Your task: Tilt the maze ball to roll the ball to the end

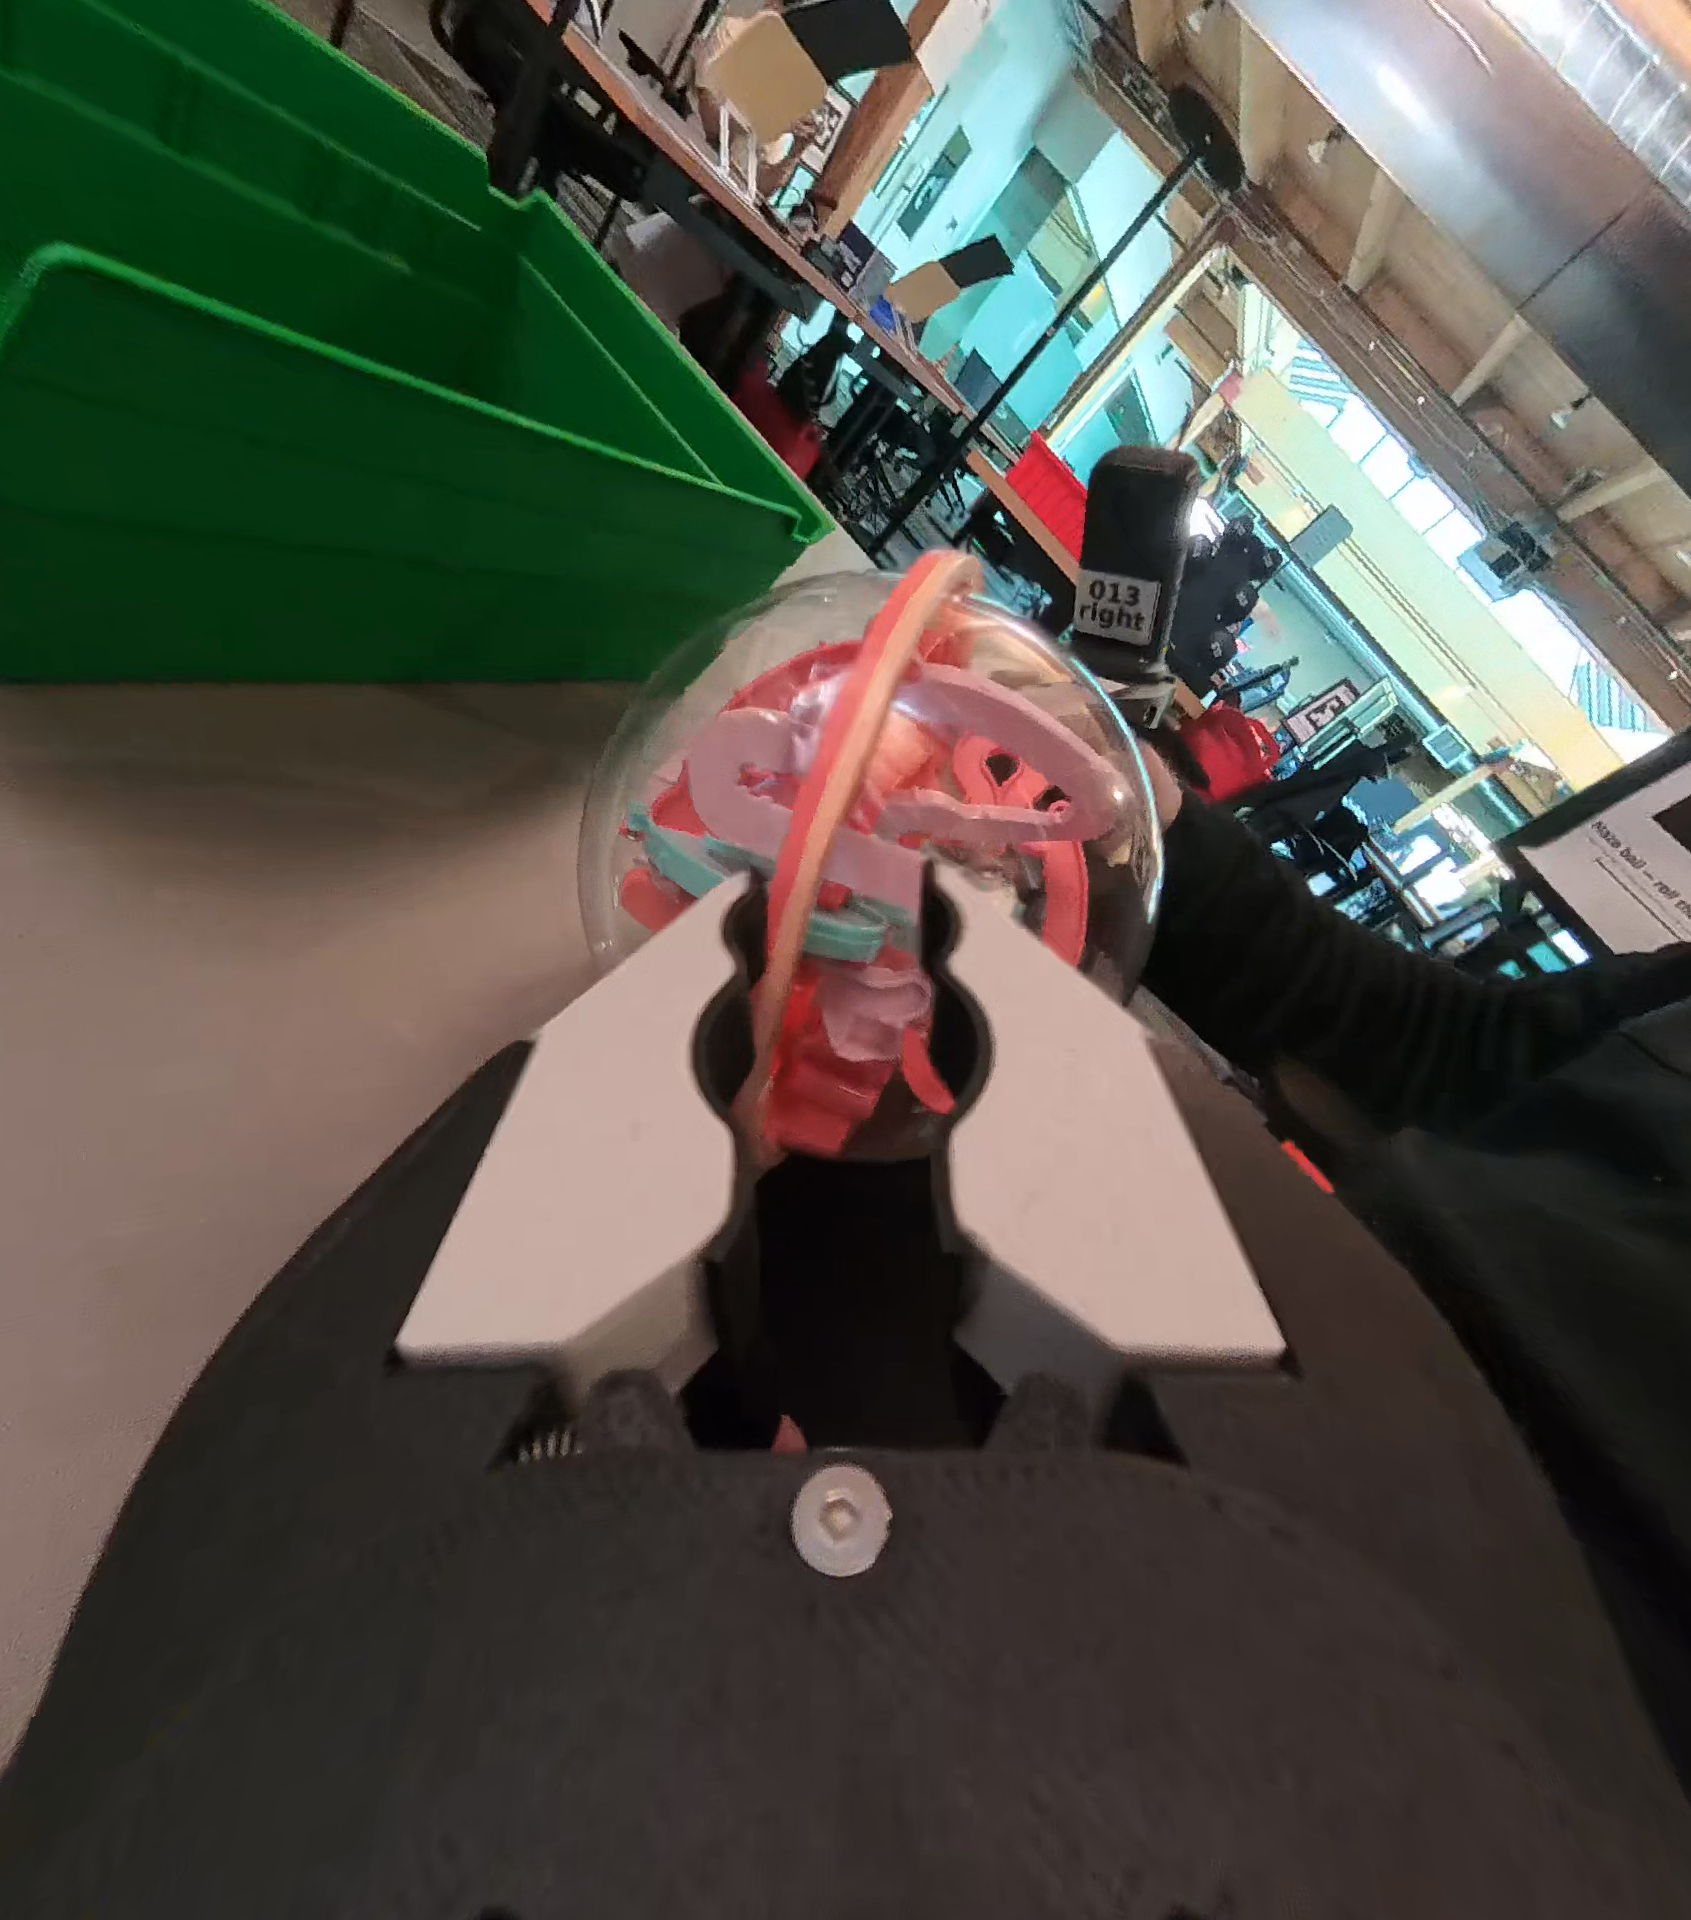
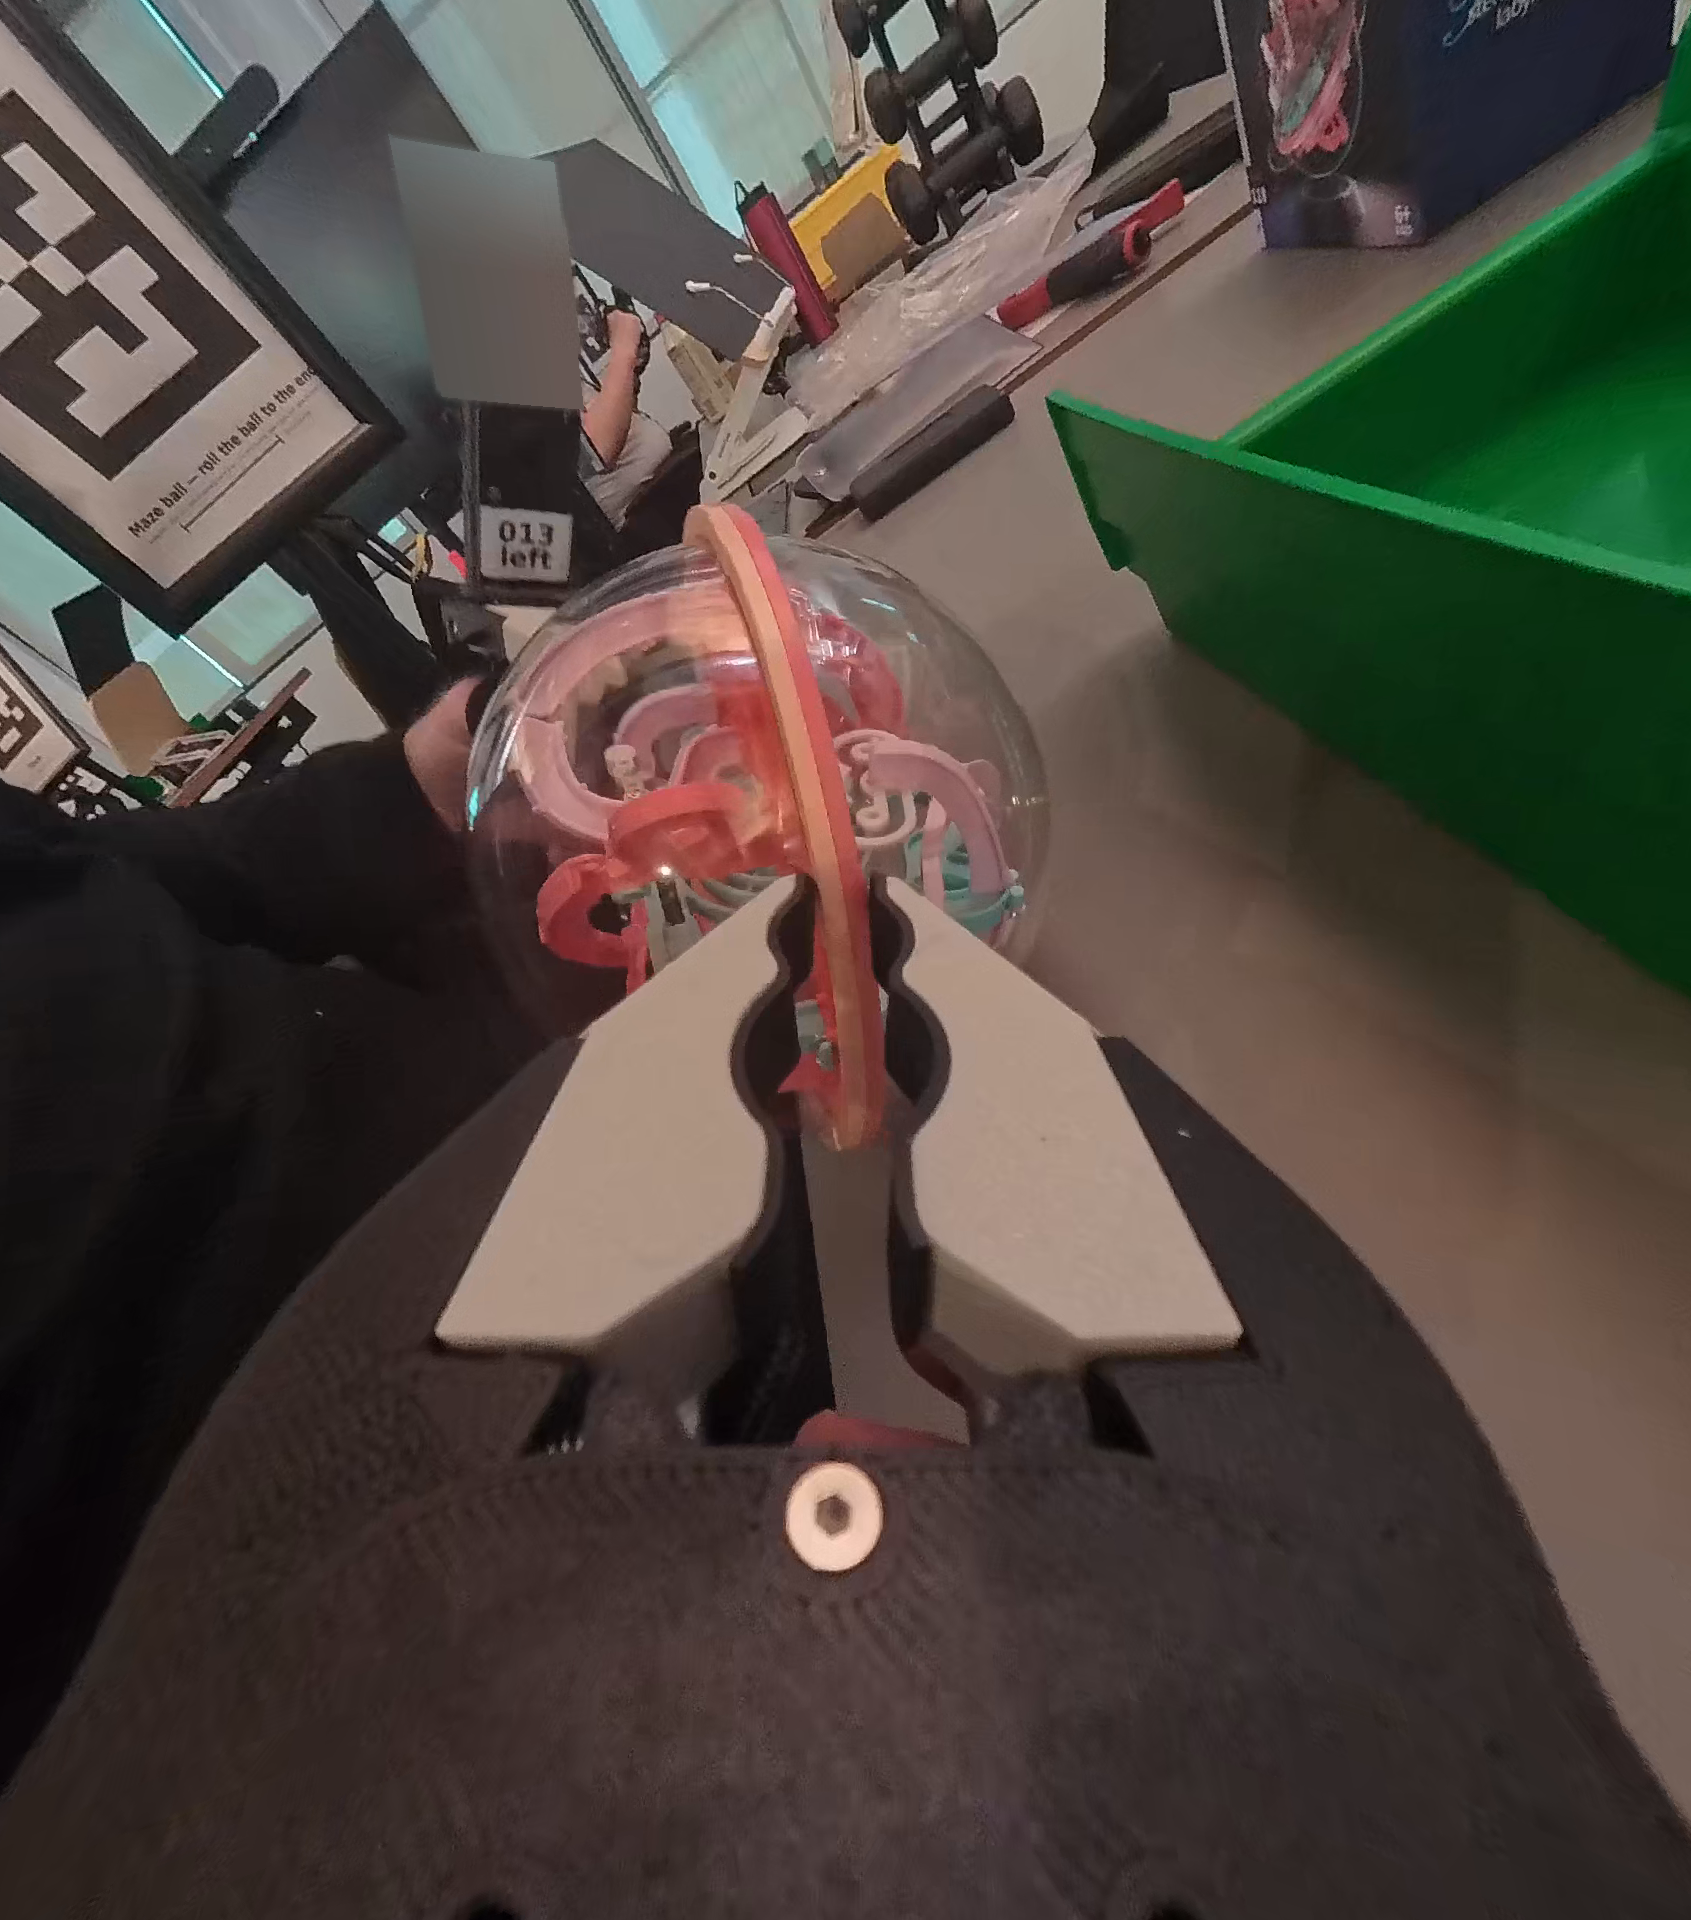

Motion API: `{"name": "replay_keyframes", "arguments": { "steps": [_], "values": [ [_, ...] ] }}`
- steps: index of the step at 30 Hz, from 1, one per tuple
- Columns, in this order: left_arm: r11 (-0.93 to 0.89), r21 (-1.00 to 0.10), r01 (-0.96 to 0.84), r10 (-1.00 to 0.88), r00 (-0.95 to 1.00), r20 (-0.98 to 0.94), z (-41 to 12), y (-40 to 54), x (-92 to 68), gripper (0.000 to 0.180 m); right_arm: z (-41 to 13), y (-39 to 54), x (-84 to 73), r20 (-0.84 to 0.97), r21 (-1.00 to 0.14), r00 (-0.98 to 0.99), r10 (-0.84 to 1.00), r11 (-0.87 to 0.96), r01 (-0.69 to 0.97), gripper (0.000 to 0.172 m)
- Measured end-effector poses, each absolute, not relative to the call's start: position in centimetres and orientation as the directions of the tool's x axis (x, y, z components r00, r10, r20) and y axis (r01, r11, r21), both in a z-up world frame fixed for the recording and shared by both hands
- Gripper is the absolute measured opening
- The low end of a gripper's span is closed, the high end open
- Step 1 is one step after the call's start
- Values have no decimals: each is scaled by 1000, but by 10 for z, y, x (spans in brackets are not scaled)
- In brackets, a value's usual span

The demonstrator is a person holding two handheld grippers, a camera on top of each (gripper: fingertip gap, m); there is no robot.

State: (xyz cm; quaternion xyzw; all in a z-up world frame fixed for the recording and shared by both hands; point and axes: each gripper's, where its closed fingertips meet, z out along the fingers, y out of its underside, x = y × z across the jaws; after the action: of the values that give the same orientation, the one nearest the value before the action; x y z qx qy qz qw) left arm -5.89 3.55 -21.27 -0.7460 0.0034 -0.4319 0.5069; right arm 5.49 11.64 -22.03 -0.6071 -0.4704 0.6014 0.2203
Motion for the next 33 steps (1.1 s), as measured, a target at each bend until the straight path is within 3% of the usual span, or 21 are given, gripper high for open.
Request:
{"name": "replay_keyframes", "arguments": {
  "steps": [3,10,13,16,19,21,26,33],
  "values": [
    [-474,-778,412,-448,648,616,-209,40,-60,10,-220,113,56,-512,-838,-179,840,-443,319,8],
    [-407,-853,328,-462,731,502,-198,57,-70,9,-212,128,46,-397,-899,-116,911,-360,249,8],
    [-273,-937,216,-495,804,330,-176,64,-74,9,-195,135,44,-266,-950,-92,960,-244,193,8],
    [-148,-988,-36,-498,866,43,-184,61,-71,8,-207,133,46,-34,-967,-69,997,-16,253,7],
    [-91,-996,-25,-500,866,24,-189,53,-67,9,-217,128,48,15,-968,-64,998,30,249,7],
    [-43,-993,-113,-491,868,-77,-188,45,-59,9,-218,122,54,111,-957,-73,991,126,262,7],
    [-56,-978,-202,-523,840,-144,-200,14,-37,11,-229,93,78,160,-935,-176,971,207,290,9],
    [-134,-987,-91,-570,822,2,-206,-11,-22,15,-240,61,96,81,-915,-285,955,185,358,17]
  ]
}}
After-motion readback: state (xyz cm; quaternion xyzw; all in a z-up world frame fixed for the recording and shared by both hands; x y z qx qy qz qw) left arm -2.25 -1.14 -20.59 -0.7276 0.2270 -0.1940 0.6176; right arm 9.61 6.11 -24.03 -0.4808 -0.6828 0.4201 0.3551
